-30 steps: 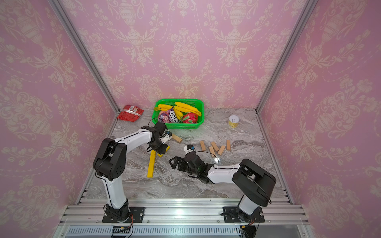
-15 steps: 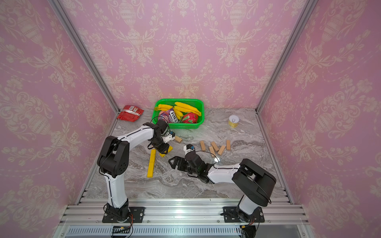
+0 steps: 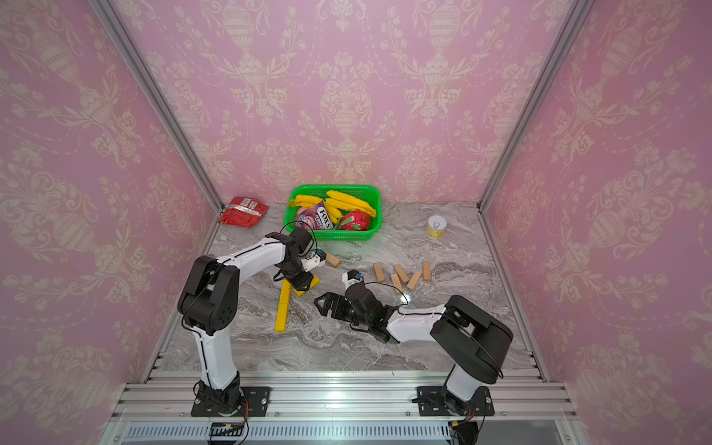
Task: Assemble the letter k with building blocks
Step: Assemble the building block at the center of the board.
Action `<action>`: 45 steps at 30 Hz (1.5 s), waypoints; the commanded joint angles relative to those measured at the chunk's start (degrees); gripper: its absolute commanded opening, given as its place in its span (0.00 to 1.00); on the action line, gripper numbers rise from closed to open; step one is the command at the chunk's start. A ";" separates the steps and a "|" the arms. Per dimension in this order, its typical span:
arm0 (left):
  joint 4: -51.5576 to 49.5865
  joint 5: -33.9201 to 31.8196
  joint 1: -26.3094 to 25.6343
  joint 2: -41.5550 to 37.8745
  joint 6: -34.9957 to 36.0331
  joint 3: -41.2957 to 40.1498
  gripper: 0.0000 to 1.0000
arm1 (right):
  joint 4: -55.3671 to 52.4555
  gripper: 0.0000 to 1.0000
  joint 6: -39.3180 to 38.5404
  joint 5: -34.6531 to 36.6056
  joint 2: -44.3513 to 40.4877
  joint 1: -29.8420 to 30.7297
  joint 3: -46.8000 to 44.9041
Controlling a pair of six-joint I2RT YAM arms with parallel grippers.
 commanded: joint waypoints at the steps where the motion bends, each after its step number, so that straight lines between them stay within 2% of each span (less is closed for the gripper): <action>1: 0.45 -1.11 -0.10 -1.83 1.87 -1.01 0.18 | 0.22 1.00 0.46 -0.18 -0.52 -0.40 0.06; 45: 0.81 -3.49 0.78 -0.64 1.97 -0.97 0.18 | -1.40 1.00 -0.03 -0.43 -0.62 -0.54 0.63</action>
